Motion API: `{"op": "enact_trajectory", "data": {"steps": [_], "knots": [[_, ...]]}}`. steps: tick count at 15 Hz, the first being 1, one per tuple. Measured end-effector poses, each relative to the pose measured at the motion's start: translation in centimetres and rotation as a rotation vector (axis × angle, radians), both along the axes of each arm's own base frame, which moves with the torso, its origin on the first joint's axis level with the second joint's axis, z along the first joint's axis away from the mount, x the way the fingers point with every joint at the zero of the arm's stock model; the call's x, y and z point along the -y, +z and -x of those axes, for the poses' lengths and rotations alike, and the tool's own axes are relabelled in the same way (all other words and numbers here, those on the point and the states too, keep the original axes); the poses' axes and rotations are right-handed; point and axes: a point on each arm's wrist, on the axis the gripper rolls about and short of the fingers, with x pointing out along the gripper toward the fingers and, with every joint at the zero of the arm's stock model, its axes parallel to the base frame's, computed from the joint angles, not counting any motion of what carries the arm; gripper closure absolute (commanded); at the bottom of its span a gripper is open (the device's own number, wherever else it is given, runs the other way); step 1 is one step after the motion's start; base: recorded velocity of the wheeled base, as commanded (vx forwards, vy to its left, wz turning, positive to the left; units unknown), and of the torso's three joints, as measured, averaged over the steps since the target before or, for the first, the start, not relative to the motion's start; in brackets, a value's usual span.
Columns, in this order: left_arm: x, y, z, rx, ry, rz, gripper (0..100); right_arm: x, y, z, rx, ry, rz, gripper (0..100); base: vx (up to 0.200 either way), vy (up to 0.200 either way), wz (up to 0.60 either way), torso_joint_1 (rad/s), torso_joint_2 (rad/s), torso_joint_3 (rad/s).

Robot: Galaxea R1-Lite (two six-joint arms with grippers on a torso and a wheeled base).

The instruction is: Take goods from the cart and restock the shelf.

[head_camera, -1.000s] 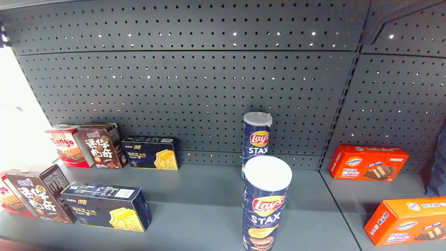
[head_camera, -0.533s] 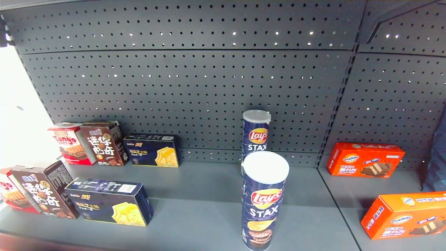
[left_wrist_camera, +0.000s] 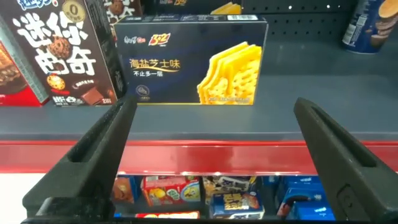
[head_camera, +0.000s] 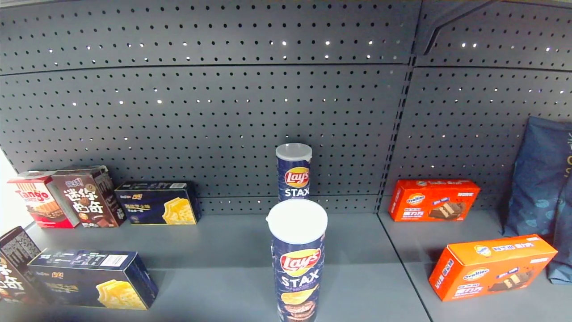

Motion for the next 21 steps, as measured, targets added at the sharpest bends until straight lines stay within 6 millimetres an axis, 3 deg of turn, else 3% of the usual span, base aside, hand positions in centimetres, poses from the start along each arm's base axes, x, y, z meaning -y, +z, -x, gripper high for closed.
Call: {"op": "enact_trajectory", "data": {"steps": [21], "knots": [[0.00,0.00,0.00,0.000,0.000,0.000,0,0.00,0.00,0.00,0.000,-0.001,0.000,0,-0.010,0.000,0.06,0.001,0.00,0.000]]}}
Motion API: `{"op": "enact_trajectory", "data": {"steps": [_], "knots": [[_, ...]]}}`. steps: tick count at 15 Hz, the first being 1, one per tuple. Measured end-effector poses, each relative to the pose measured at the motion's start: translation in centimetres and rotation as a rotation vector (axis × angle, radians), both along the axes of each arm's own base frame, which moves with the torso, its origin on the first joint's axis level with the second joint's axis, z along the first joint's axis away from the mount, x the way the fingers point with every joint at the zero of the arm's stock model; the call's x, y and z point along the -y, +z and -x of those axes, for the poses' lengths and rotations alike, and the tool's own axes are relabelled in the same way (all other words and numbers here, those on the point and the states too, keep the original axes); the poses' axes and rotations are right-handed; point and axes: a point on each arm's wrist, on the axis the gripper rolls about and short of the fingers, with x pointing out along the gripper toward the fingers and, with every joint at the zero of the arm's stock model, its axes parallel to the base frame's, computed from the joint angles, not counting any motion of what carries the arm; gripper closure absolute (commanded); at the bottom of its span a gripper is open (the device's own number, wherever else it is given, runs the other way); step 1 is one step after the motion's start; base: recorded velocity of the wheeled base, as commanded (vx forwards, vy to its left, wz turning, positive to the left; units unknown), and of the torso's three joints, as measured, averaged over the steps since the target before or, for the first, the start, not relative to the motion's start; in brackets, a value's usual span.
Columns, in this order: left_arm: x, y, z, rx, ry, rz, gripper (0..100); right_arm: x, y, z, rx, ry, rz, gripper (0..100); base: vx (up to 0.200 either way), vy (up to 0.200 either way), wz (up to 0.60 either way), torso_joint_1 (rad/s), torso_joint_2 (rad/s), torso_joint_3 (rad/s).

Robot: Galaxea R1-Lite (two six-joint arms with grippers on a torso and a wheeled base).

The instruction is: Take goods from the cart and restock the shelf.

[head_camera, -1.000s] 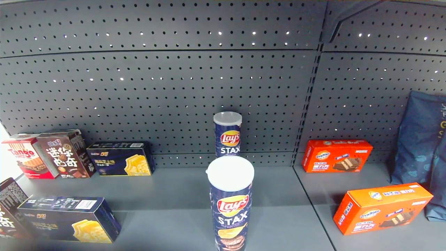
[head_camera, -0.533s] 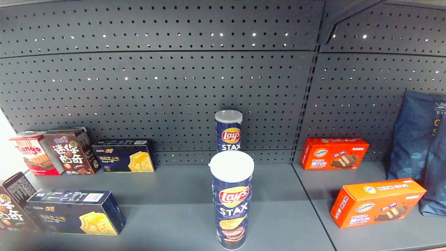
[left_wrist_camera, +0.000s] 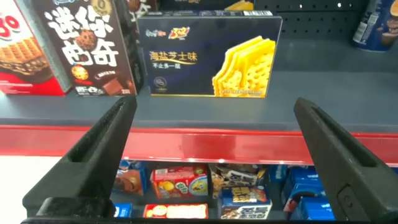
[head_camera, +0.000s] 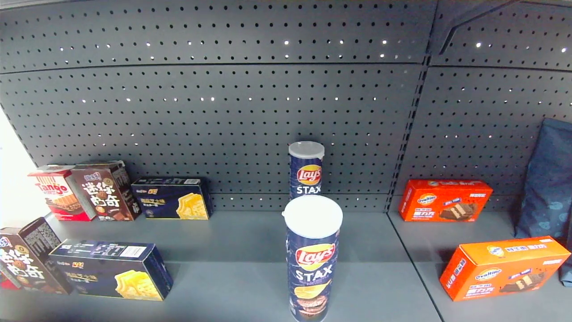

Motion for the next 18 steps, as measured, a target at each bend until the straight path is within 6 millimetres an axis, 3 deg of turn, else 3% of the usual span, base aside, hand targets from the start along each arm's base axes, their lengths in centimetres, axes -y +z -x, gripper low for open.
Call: {"op": "enact_trajectory", "data": {"steps": [11,13,18], "knots": [[0.00,0.00,0.00,0.000,0.000,-0.002,0,0.00,0.01,0.00,0.001,0.000,0.000,0,0.000,0.000,0.00,0.000,0.00,0.000],[0.00,0.00,0.00,0.000,-0.001,-0.003,0,0.00,0.01,0.00,0.001,0.000,0.000,0,-0.200,0.000,0.00,0.002,0.00,0.002],[0.00,0.00,0.00,0.000,-0.002,-0.001,0,0.00,0.00,0.00,0.000,-0.001,0.000,0,0.000,0.000,0.00,0.000,0.00,0.000]]}}
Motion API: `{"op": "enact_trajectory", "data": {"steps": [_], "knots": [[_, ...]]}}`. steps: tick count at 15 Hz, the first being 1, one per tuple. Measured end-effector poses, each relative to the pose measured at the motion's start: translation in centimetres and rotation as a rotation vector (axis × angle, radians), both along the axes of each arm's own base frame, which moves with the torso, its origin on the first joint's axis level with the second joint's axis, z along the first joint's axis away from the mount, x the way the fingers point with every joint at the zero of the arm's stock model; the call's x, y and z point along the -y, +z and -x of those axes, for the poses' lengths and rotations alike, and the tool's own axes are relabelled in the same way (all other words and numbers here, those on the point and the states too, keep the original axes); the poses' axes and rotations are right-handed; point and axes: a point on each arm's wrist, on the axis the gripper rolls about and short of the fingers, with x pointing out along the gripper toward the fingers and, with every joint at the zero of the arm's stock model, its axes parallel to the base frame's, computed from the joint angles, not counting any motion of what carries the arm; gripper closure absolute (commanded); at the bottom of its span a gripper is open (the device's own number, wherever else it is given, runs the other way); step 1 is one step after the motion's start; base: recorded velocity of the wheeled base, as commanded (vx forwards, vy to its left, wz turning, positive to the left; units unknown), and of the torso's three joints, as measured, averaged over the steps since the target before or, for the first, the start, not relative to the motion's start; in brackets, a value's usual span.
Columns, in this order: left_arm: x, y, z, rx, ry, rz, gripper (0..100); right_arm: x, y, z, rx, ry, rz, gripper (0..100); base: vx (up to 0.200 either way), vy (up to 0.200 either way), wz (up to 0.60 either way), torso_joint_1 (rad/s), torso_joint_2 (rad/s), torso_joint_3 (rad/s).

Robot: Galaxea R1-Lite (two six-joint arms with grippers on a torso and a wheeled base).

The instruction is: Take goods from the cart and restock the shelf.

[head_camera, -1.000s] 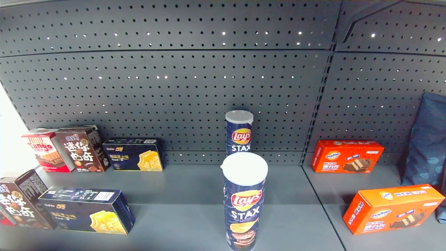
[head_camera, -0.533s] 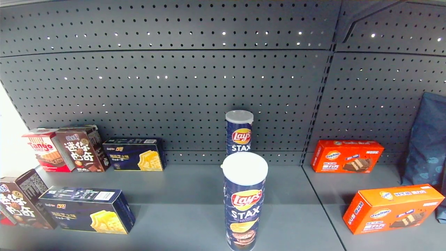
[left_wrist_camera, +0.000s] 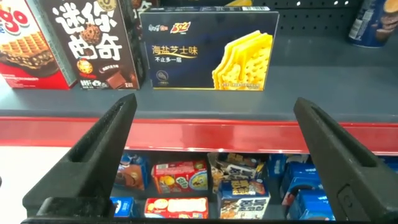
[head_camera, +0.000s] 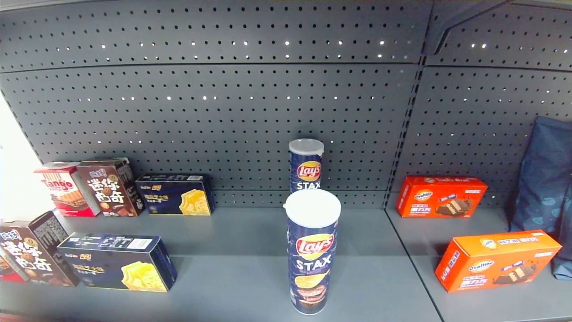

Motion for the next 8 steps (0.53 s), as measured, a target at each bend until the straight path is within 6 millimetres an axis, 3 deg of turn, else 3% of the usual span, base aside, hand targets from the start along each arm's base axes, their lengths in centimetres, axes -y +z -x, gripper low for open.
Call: {"op": "enact_trajectory", "data": {"steps": [8], "knots": [[0.00,0.00,0.00,0.000,0.000,0.001,0,0.00,0.01,0.00,0.001,0.000,0.001,0,0.000,0.000,0.00,0.000,0.00,0.000]]}}
